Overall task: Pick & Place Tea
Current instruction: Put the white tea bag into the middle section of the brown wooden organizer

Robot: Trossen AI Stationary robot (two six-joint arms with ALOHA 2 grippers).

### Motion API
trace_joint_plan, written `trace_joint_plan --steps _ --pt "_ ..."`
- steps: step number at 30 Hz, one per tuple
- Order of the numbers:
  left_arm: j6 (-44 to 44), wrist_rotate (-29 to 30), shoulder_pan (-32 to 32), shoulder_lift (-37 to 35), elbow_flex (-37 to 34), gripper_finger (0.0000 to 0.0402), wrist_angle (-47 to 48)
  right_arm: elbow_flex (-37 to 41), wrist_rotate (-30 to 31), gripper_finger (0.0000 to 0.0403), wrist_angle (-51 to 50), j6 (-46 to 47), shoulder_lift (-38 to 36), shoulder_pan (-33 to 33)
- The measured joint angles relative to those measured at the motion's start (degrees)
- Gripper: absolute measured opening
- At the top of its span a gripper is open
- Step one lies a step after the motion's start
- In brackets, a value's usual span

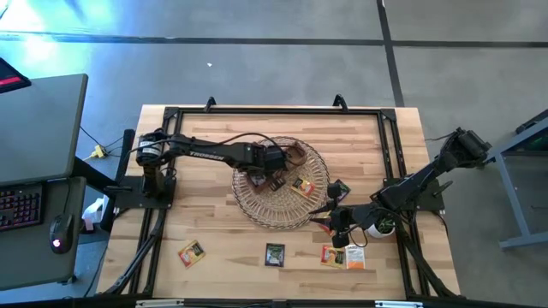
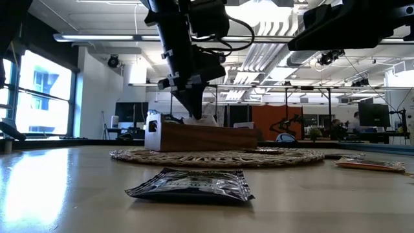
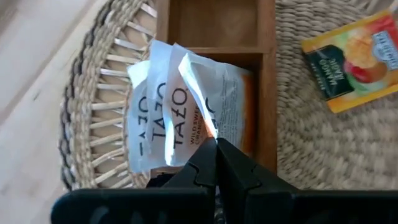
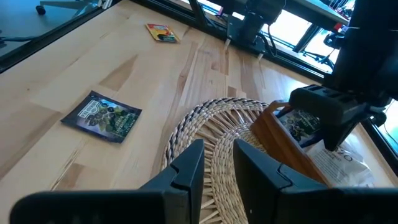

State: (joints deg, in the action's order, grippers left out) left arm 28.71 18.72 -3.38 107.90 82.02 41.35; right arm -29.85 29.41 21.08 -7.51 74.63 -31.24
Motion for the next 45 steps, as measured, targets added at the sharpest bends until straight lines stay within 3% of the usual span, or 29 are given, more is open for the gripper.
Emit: trace_joint_plan --steps 4,8,18,23,27,39,45 --pt "-1.3 -0.7 0.0 0.0 0.0 0.0001 -1.1 0.0 0.0 0.0083 0.0 0.0 0.0 0.0" --pt "-10.9 0.8 0.0 0.0 0.0 0.0017 -0.3 0.0 0.0 0.0083 0.0 0.0 0.0 0.0" --pt "-12.7 1.5 0.0 0.0 0.0 0.0143 -0.6 0.0 0.0 0.0083 0.1 0.0 0.0 0.0" --pt "-5.8 -2.5 0.0 -1.8 2.3 0.017 7.7 0.0 0.0 0.0083 0.1 0.0 0.0 0.0" --pt "0.5 -0.3 1.6 -2.1 5.9 0.0172 17.5 0.0 0.0 0.0083 0.1 0.0 0.0 0.0" --pt "12.5 3.4 18.6 -3.0 4.7 0.0172 19.9 0.0 -1.7 0.0083 0.0 4.9 0.0 0.0" --pt "25.0 7.6 26.5 -7.2 2.3 0.0172 29.0 0.0 -5.5 0.0083 0.4 7.2 0.0 0.1"
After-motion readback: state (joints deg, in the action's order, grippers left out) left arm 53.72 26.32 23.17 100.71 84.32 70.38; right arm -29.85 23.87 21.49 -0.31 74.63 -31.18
